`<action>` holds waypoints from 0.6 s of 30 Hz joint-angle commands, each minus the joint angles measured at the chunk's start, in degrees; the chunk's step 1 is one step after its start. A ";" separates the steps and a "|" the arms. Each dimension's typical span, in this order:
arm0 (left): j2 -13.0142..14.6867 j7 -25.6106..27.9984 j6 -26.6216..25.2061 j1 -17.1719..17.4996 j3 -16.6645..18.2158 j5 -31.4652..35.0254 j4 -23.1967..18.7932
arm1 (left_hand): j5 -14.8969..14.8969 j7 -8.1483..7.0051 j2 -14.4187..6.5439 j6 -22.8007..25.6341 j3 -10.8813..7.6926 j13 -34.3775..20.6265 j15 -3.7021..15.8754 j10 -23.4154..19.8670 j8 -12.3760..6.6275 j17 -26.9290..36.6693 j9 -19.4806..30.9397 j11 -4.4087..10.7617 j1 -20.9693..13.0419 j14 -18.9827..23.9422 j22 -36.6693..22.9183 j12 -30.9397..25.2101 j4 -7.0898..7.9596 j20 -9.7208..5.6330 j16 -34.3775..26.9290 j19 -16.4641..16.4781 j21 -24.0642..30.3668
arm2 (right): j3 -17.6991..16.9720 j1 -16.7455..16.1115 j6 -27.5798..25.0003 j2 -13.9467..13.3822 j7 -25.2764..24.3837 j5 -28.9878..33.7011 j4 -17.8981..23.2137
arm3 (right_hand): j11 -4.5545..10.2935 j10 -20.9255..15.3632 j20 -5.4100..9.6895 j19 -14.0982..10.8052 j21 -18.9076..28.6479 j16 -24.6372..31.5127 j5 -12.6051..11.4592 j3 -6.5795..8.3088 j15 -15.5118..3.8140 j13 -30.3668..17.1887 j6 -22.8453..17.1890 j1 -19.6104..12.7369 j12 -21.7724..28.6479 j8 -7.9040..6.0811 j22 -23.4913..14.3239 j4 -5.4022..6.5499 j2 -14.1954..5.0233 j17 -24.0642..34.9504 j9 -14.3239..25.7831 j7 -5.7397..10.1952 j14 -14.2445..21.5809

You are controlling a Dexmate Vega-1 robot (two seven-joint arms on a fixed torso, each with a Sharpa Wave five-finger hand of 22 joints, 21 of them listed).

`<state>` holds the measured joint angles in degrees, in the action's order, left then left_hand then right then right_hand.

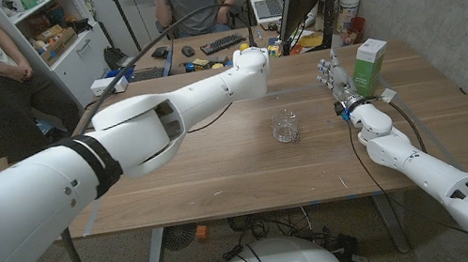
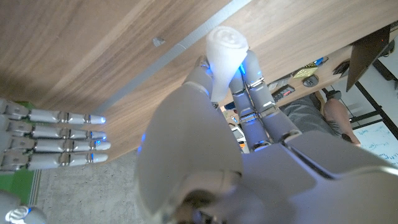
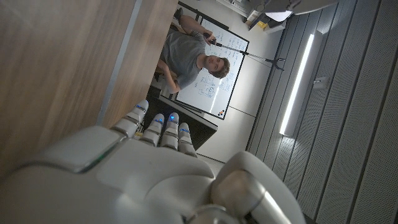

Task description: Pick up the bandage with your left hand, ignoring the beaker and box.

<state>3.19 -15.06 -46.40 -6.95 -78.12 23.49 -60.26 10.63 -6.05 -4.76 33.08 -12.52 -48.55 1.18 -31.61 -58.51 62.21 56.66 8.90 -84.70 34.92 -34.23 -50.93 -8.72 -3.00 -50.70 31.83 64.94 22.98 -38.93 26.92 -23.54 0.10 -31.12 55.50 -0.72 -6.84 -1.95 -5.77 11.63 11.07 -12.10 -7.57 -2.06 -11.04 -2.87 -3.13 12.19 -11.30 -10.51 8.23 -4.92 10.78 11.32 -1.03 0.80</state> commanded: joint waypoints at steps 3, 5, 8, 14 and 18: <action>2.61 -4.93 -10.65 -6.89 -2.84 5.09 -9.97 | 0.21 -0.20 -2.52 0.43 -0.01 -0.36 9.01 0.21 0.24 -0.04 -0.27 0.08 -3.24 2.62 1.23 -0.67 -0.28 -4.50 0.19 -1.21 -0.64 | 0.78 -0.18 0.37 -0.14 0.85 0.66 0.64 | 0.00 0.16 0.24 0.03 -0.04 -0.20 -0.16 0.06 -0.38 -0.16 -0.18 -0.28 -0.05 -0.26 -0.20 0.21 -1.49 0.19 0.16 -0.09 -0.28; 2.36 -5.14 -11.23 -7.70 -2.95 5.27 -10.25 | 0.22 -0.23 -2.52 0.39 -0.03 -0.27 9.03 0.17 0.28 -0.04 -0.32 0.12 -3.28 2.66 1.46 -0.71 -0.30 -4.49 0.29 -1.35 -0.69 | 0.86 -0.21 0.39 -0.17 0.88 0.78 0.72 | 0.08 0.17 0.25 0.02 -0.04 -0.19 -0.16 0.05 -0.40 -0.16 -0.17 -0.28 -0.06 -0.26 -0.20 0.21 -1.49 0.19 0.16 -0.10 -0.26; 2.53 -5.05 -11.68 -8.36 -2.65 5.20 -11.22 | 0.22 -0.24 -2.45 1.17 0.02 -0.18 9.09 0.03 0.47 0.10 -1.15 0.29 -3.20 2.88 1.98 -0.93 -0.24 -4.76 0.42 -1.45 -0.64 | 0.90 -0.20 0.43 -0.15 0.82 0.86 0.64 | 0.03 0.19 0.26 0.05 -0.04 -0.18 -0.16 0.05 -0.41 -0.16 -0.15 -0.28 -0.06 -0.25 -0.20 0.21 -1.49 0.19 0.16 -0.10 -0.28; 2.18 -5.70 -13.47 -10.16 -4.10 5.89 -11.90 | 0.26 -0.58 -2.32 1.65 0.08 0.41 9.15 -0.26 0.53 0.42 -1.61 0.42 -3.05 3.20 2.81 -1.00 -0.19 -4.71 0.63 -1.77 -0.65 | 0.95 -0.14 0.59 -0.13 0.74 1.05 0.41 | 0.02 0.30 0.23 0.15 -0.07 -0.17 -0.15 0.05 -0.36 -0.16 -0.16 -0.29 -0.09 -0.26 -0.20 0.21 -1.48 0.19 0.16 -0.13 -0.30; 1.40 -7.02 -14.26 -11.70 -6.14 6.39 -11.08 | 0.28 -0.60 -2.37 1.71 0.12 0.62 9.17 -0.26 0.59 0.58 -1.81 0.32 -2.90 3.39 3.26 -1.08 -0.09 -4.60 0.76 -1.82 -0.48 | 1.02 -0.15 0.76 -0.16 0.89 1.14 0.55 | 0.01 0.33 0.25 0.20 -0.08 -0.17 -0.15 0.06 -0.36 -0.16 -0.14 -0.29 -0.10 -0.25 -0.20 0.22 -1.48 0.19 0.16 -0.16 -0.32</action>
<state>5.35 -20.11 -57.28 -14.98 -81.29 28.35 -70.26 10.66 -6.56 -4.77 34.21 -12.51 -47.89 0.82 -31.58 -58.05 62.52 54.90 8.90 -84.71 35.28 -31.05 -51.78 -8.72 -2.96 -50.09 30.43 64.40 23.77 -39.04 27.33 -23.65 0.79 -30.32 55.98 -0.72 -6.84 -1.74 -5.56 11.63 11.07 -12.10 -7.57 -2.06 -11.04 -2.87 -3.13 12.19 -11.30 -10.51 8.23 -4.92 10.78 11.32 -1.03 0.81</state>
